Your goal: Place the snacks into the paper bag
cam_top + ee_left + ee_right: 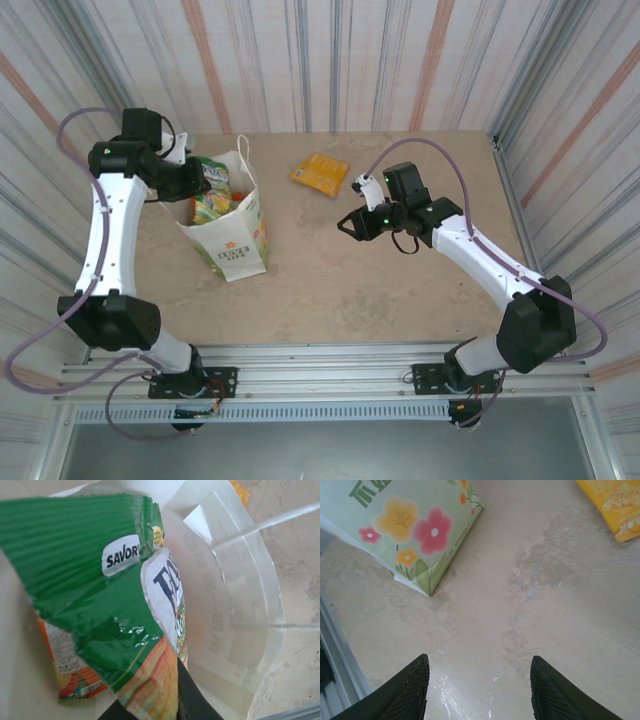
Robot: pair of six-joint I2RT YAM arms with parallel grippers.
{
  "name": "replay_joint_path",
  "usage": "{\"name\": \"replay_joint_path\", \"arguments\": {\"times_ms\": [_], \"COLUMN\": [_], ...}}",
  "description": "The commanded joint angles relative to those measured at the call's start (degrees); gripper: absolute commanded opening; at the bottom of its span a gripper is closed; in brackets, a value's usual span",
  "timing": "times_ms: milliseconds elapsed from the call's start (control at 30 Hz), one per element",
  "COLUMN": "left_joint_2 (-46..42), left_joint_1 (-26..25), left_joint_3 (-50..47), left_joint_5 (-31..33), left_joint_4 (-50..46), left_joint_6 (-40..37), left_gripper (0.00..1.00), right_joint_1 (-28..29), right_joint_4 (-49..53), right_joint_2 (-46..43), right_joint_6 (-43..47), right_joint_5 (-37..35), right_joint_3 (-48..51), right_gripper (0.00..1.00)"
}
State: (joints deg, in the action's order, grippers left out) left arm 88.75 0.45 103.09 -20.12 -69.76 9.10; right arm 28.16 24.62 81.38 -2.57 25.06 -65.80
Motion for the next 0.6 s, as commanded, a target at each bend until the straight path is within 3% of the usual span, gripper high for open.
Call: {"name": "replay_joint_path", "arguments": {"times_ms": [0, 200, 300, 400, 567], "left_joint_2": [-0.07, 1.4, 2.17, 3.04, 4.16], "left_joint_1": [0.44, 0.47, 0.52, 0.51, 0.49], "left_joint_3": [-0.92, -5.3, -6.8, -7.14, -2.7], "left_joint_5": [-4.74, -12.45, -12.4, -8.29, 7.91], "left_joint_4": [4.63, 10.75, 11.33, 9.87, 2.59], "left_joint_6": [0.71, 1.97, 1.63, 0.44, -2.31], "left_gripper": [0.07, 0.08, 0.09, 0.15, 0.44], "right_joint_1": [0.31, 0.31, 0.32, 0.36, 0.31], "right_joint_4": [1.73, 2.23, 2.37, 2.67, 3.63], "right_joint_2": [0.7, 1.48, 1.75, 2.25, 2.87], "right_joint_6": [-0.44, -0.24, -0.07, 0.14, 0.63], "right_joint_5": [-0.98, -1.31, -1.58, -1.55, -1.5], "right_joint_3": [-1.61, -1.96, -2.12, -2.3, -3.2], "right_gripper": [0.55, 0.55, 0.55, 0.55, 0.55]}}
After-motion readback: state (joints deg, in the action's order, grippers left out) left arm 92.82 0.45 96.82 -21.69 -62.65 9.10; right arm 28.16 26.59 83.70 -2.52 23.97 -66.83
